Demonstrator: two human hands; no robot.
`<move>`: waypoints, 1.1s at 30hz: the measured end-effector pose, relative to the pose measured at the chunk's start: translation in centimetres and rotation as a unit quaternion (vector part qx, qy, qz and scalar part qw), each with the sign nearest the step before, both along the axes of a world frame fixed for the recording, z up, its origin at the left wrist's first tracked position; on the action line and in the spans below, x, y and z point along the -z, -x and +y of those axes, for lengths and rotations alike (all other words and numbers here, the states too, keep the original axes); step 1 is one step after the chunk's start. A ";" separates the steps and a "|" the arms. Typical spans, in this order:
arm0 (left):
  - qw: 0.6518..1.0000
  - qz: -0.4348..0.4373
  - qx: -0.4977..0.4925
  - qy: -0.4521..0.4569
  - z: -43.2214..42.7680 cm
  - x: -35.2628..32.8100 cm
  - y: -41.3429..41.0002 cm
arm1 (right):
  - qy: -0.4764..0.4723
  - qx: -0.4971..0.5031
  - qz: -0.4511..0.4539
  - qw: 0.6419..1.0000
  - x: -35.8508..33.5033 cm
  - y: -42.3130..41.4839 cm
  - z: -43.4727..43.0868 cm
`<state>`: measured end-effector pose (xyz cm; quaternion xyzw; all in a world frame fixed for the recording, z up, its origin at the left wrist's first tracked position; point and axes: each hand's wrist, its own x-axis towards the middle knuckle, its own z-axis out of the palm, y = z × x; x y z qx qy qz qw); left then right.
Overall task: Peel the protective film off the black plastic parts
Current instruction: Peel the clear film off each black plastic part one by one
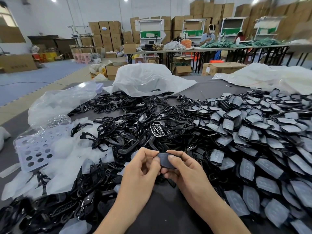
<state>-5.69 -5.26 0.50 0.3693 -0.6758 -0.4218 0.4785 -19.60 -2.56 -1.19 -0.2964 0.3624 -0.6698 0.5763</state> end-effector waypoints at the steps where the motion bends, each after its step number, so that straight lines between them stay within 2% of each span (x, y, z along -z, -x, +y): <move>1: 1.000 -0.001 0.007 0.003 0.1 0.0 0.0 | -0.001 -0.008 0.000 1.000 0.0 0.0 0.0; 8: 0.999 -0.022 0.034 0.017 0.5 0.2 -0.2 | -0.001 -0.010 0.055 0.998 -0.3 0.2 0.4; 13: 0.993 -0.090 0.041 0.069 0.3 0.3 -0.7 | 0.010 -0.011 0.141 0.990 -0.5 0.5 0.7; 16: 0.983 -0.126 0.020 0.133 0.3 0.1 -1.0 | 0.000 0.010 0.166 0.986 -0.8 0.6 0.8; 18: 0.967 -0.171 0.008 0.187 0.4 0.1 -1.2 | -0.012 0.040 0.164 0.986 -0.9 0.7 0.8; 21: 0.919 -0.281 0.019 0.274 0.6 0.4 -1.3 | -0.014 0.073 0.130 0.989 -0.9 0.7 0.7; 23: 0.905 -0.304 0.036 0.295 0.8 0.4 -1.0 | -0.018 0.088 0.131 0.987 -0.7 0.8 0.6; 28: 0.909 -0.289 0.106 0.281 1.9 1.0 -0.2 | -0.038 0.101 0.117 0.987 -0.5 1.1 0.6; 30: 0.917 -0.266 0.107 0.278 2.0 1.1 0.0 | -0.042 0.094 0.092 0.990 -0.5 1.1 0.5; 33: 0.947 -0.197 0.072 0.244 1.7 0.9 -0.1 | -0.041 0.090 0.084 0.992 -0.7 1.0 0.3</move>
